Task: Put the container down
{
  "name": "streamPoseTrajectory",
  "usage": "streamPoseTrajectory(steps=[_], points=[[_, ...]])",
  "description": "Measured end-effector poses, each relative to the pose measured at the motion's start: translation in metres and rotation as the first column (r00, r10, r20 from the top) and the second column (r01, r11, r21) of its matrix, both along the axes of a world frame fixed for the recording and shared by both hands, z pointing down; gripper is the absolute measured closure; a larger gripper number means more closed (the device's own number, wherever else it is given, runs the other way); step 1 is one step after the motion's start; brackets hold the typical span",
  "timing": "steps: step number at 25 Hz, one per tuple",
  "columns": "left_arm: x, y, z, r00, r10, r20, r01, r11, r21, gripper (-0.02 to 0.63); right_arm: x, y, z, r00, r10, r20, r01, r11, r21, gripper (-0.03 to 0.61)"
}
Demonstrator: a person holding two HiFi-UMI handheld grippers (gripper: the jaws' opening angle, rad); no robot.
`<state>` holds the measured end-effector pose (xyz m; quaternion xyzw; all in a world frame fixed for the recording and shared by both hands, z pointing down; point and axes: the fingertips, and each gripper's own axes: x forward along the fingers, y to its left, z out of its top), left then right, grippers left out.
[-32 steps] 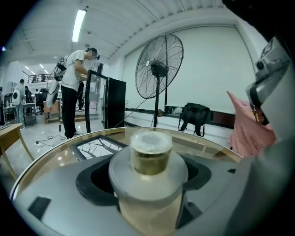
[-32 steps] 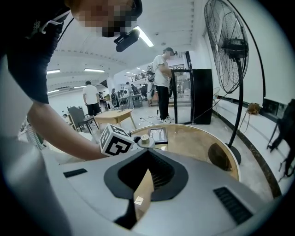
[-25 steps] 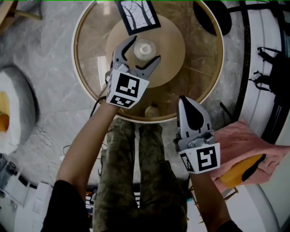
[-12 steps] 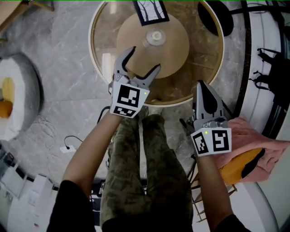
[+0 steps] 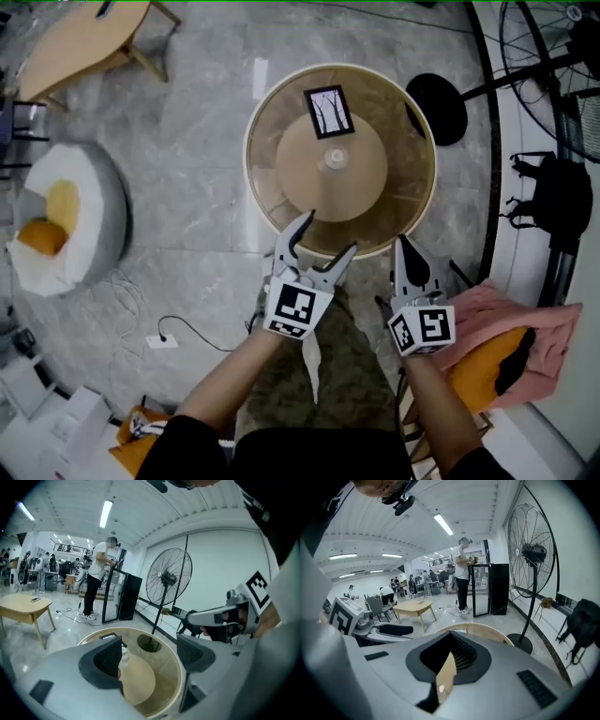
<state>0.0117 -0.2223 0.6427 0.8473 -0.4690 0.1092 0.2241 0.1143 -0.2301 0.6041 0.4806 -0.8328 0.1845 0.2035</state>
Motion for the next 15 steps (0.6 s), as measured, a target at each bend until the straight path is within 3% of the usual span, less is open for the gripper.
streamPoseTrajectory(steps=[4,7,12,15], points=[[-0.002,0.029,-0.058,1.000,0.007,-0.001,-0.007,0.999,-0.041,0.243,-0.003,0.010,-0.053,0.999,-0.008,-0.036,0.008,1.000,0.012,0.557],[-0.015,0.049,-0.102,0.999,-0.030,0.022,0.032,0.997,-0.074,0.326,0.006,0.023,-0.092,0.995,0.032,-0.090,-0.032,0.999,0.003,0.557],[-0.066,0.042,-0.206,0.993,-0.097,0.070,0.096,0.995,0.021,0.413,-0.013,0.025,-0.181,0.999,0.031,0.011,-0.032,0.997,0.073,0.557],[-0.075,0.055,-0.266,0.985,-0.135,0.105,0.128,0.990,0.065,0.474,-0.008,0.036,-0.253,0.999,0.024,0.031,-0.028,0.990,0.136,0.557]])
